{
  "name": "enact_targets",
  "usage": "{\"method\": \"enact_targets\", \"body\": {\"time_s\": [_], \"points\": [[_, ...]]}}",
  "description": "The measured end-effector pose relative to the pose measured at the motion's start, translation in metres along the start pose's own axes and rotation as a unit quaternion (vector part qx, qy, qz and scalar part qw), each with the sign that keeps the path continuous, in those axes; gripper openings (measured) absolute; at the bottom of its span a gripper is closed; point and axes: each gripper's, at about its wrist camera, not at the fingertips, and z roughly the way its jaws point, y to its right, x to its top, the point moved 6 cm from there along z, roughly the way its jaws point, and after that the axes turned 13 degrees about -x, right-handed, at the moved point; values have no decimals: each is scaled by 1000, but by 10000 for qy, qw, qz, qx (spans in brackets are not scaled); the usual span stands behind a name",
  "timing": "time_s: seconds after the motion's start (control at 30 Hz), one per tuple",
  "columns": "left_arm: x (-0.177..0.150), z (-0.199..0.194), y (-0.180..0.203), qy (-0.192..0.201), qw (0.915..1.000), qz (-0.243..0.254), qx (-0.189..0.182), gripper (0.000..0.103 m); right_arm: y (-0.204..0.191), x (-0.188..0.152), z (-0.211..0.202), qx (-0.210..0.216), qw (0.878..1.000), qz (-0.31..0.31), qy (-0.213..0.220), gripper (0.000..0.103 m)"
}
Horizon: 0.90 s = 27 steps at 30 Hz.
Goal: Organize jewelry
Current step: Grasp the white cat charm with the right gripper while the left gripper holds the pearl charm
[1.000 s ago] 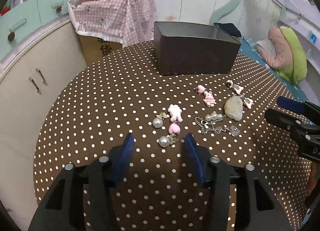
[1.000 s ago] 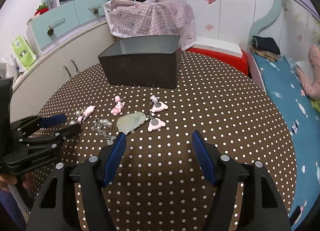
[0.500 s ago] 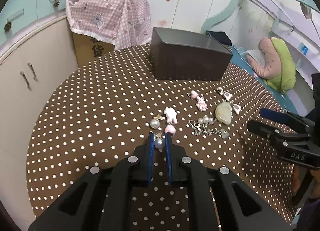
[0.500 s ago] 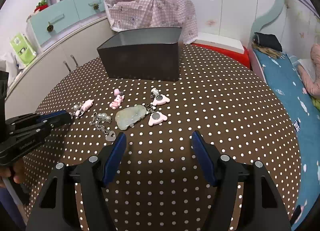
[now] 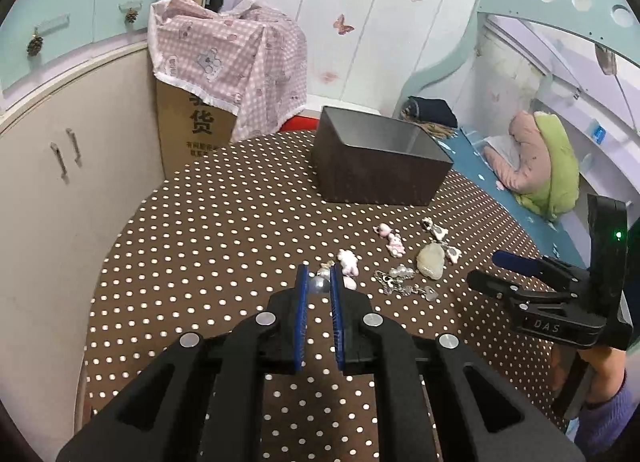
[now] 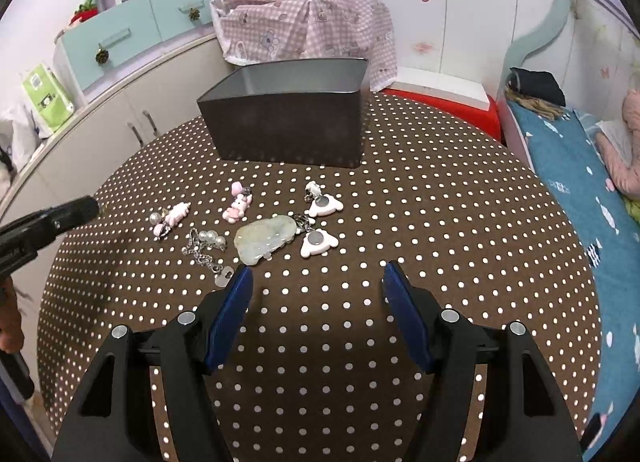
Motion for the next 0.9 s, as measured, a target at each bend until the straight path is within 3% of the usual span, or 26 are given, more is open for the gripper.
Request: {"method": "enact_targets", "body": {"time_s": [0.4, 0.6, 0.77, 0.9], "points": [[7, 3, 14, 18, 9996, 83, -285, 9, 3, 5, 20, -52, 9999, -14, -155, 63], [9, 10, 22, -19, 9992, 136, -377, 9, -5, 13, 33, 69, 9996, -190, -182, 50], [11, 16, 31, -57, 9987, 172, -480, 9, -11, 19, 39, 30, 9986, -499, -173, 23], [14, 22, 38, -88, 9980, 160, -600, 9, -15, 21, 39, 0, 9974, -697, -159, 22]]}}
